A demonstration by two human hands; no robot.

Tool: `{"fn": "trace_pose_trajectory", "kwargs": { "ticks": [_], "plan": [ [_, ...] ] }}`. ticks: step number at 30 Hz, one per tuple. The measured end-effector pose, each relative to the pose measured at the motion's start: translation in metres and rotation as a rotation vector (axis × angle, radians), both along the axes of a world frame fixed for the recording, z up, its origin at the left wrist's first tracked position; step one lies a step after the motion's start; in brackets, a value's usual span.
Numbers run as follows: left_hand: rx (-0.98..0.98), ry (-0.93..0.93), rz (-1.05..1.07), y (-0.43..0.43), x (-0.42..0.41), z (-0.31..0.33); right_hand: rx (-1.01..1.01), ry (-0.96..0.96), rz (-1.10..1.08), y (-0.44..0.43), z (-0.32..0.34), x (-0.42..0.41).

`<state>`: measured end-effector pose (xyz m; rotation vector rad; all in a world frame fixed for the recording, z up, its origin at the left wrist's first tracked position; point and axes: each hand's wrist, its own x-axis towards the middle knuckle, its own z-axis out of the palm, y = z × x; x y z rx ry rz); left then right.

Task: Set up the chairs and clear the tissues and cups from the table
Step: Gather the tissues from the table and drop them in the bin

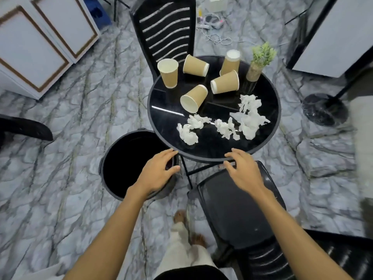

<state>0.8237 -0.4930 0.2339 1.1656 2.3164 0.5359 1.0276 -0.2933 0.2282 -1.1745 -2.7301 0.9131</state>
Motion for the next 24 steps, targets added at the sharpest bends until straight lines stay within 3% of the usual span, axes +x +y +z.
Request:
{"fn": "trace_pose_trajectory", "kwargs": {
  "ticks": [12,21,24],
  "plan": [
    [0.184,-0.145,-0.105,0.094,-0.082,-0.039,0.054,0.088,-0.301,0.054,-0.013,-0.042],
    [0.188,-0.224,-0.163,0.143,-0.088,-0.065,0.067,0.107,-0.351,0.11,-0.031,-0.061],
    [0.195,-0.246,-0.164,0.157,-0.088,-0.075,-0.014,0.102,-0.345,0.131,-0.044,-0.068]
  ]
}}
